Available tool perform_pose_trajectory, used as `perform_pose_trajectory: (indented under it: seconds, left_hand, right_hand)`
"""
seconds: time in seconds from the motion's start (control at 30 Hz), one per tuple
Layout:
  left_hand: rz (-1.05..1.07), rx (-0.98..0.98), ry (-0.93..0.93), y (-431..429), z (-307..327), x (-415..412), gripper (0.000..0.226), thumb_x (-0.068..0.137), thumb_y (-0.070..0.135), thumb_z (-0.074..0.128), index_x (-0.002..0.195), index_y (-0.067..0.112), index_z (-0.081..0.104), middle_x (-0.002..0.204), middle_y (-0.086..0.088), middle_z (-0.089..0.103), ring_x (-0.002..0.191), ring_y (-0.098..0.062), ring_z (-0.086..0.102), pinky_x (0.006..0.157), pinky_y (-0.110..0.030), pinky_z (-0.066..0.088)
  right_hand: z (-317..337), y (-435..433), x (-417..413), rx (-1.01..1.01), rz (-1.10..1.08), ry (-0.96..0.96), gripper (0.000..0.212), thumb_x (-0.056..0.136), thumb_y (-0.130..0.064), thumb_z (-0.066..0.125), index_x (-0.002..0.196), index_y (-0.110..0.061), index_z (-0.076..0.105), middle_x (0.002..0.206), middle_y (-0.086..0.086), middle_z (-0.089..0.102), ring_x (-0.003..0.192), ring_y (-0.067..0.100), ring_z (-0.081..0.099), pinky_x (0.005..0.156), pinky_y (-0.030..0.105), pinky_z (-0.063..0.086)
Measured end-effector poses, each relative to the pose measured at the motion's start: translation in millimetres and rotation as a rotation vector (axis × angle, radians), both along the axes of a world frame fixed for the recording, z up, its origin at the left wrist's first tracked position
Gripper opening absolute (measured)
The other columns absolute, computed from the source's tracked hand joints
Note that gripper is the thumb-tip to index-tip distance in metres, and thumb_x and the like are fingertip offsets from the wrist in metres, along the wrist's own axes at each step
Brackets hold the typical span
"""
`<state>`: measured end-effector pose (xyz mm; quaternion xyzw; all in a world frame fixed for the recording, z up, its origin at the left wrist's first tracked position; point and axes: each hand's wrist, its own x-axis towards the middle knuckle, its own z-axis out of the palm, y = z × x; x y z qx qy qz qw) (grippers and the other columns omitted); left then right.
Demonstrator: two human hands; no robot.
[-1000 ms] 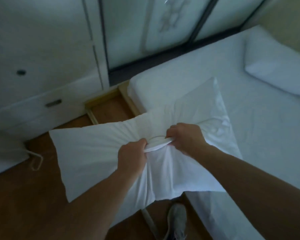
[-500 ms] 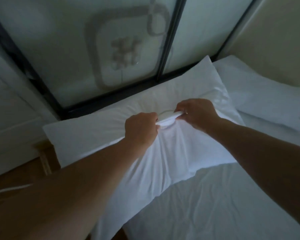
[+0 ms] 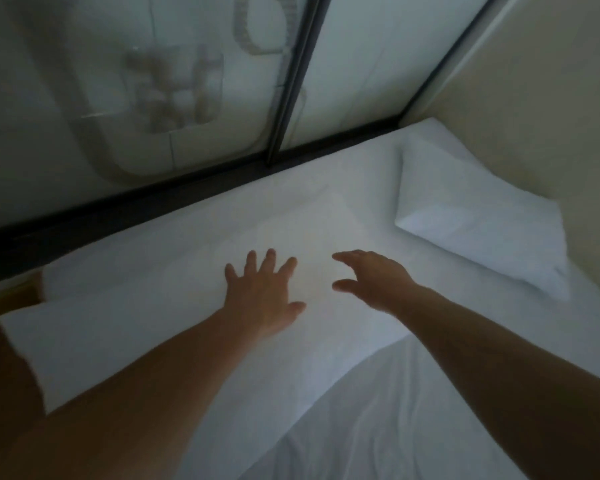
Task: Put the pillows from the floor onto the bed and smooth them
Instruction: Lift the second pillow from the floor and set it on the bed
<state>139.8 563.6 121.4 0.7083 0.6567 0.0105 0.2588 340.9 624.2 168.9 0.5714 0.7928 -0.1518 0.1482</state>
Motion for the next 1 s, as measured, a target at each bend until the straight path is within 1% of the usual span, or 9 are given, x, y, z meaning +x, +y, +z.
perform_pose_trajectory:
  seconds: [0.2, 0.37, 0.43, 0.5, 0.67, 0.77, 0.83, 0.9, 1.0]
  left_hand:
    - [0.005, 0.153, 0.036, 90, 64, 66, 0.075, 0.081, 0.065, 0.043, 0.142, 0.038, 0.011, 0.155, -0.003, 0.025, 0.140, -0.032, 0.022, 0.109, -0.063, 0.018]
    - [0.079, 0.298, 0.090, 180, 37, 111, 0.074, 0.082, 0.061, 0.044, 0.143, 0.031, 0.016, 0.147, -0.005, 0.037, 0.133, -0.029, 0.035, 0.110, -0.054, 0.027]
    - [0.091, 0.352, 0.088, 223, 17, 147, 0.073, 0.083, 0.059, 0.044, 0.143, 0.029, 0.017, 0.148, -0.004, 0.037, 0.134, -0.026, 0.035, 0.110, -0.051, 0.028]
    - [0.040, 0.326, 0.059, 260, -8, 201, 0.072, 0.084, 0.057, 0.045, 0.144, 0.029, 0.017, 0.150, -0.003, 0.035, 0.135, -0.025, 0.032, 0.111, -0.049, 0.027]
    - [-0.140, 0.292, 0.039, 337, -60, 353, 0.069, 0.086, 0.059, 0.038, 0.145, 0.039, 0.008, 0.159, -0.001, 0.007, 0.145, -0.026, 0.004, 0.115, -0.054, 0.012]
    - [-0.198, 0.349, 0.049, 395, -87, 432, 0.068, 0.085, 0.066, 0.028, 0.143, 0.043, 0.000, 0.160, 0.001, -0.008, 0.144, -0.030, -0.011, 0.113, -0.062, 0.004]
    - [-0.245, 0.410, 0.090, 435, -107, 481, 0.075, 0.078, 0.076, 0.019, 0.142, 0.043, -0.005, 0.159, 0.000, -0.013, 0.142, -0.033, -0.018, 0.109, -0.068, -0.002]
    - [-0.258, 0.459, 0.137, 470, -131, 524, 0.091, 0.065, 0.088, 0.010, 0.142, 0.042, -0.007, 0.159, -0.002, -0.015, 0.140, -0.037, -0.023, 0.105, -0.071, -0.008]
    - [-0.224, 0.479, 0.201, 511, -179, 558, 0.104, 0.056, 0.095, 0.010, 0.145, 0.041, 0.000, 0.159, -0.005, -0.010, 0.140, -0.041, -0.020, 0.101, -0.074, -0.009]
  right_hand:
    - [27, 56, 36, 0.041, -0.021, 0.058, 0.059, 0.086, -0.050, 0.058, 0.138, -0.032, 0.037, 0.140, -0.003, 0.048, 0.123, 0.020, 0.047, 0.095, 0.041, 0.041]
    - [-27, 159, 93, 0.179, 0.032, 0.183, 0.065, 0.086, -0.051, 0.058, 0.141, -0.030, 0.031, 0.147, -0.001, 0.040, 0.129, 0.023, 0.041, 0.100, 0.044, 0.038]
    - [-49, 213, 138, 0.247, -0.039, 0.278, 0.066, 0.086, -0.053, 0.055, 0.142, -0.031, 0.027, 0.150, 0.000, 0.035, 0.132, 0.023, 0.036, 0.103, 0.046, 0.037]
    - [-72, 255, 210, 0.273, -0.177, 0.331, 0.068, 0.087, -0.054, 0.052, 0.144, -0.030, 0.024, 0.152, 0.001, 0.029, 0.134, 0.025, 0.032, 0.104, 0.047, 0.035]
    - [-106, 332, 420, 0.327, -0.430, 0.099, 0.073, 0.087, -0.067, 0.037, 0.147, -0.035, 0.009, 0.159, -0.002, 0.003, 0.143, 0.027, 0.007, 0.110, 0.058, 0.021]
    - [-138, 378, 508, 0.280, -0.482, -0.023, 0.082, 0.076, -0.083, 0.019, 0.144, -0.044, -0.001, 0.158, -0.009, -0.008, 0.144, 0.025, -0.004, 0.106, 0.066, 0.011]
    - [-185, 389, 537, 0.249, -0.453, -0.079, 0.086, 0.070, -0.088, 0.003, 0.143, -0.044, -0.005, 0.158, -0.012, -0.006, 0.144, 0.020, -0.006, 0.105, 0.068, 0.003]
    - [-240, 385, 554, 0.275, -0.403, -0.122, 0.086, 0.074, -0.081, -0.008, 0.146, -0.036, -0.002, 0.158, -0.009, 0.003, 0.144, 0.016, -0.002, 0.106, 0.066, -0.003]
    - [-291, 393, 574, 0.421, -0.376, -0.055, 0.078, 0.087, -0.066, -0.003, 0.148, -0.020, 0.012, 0.156, -0.001, 0.022, 0.143, 0.017, 0.012, 0.110, 0.061, -0.001]
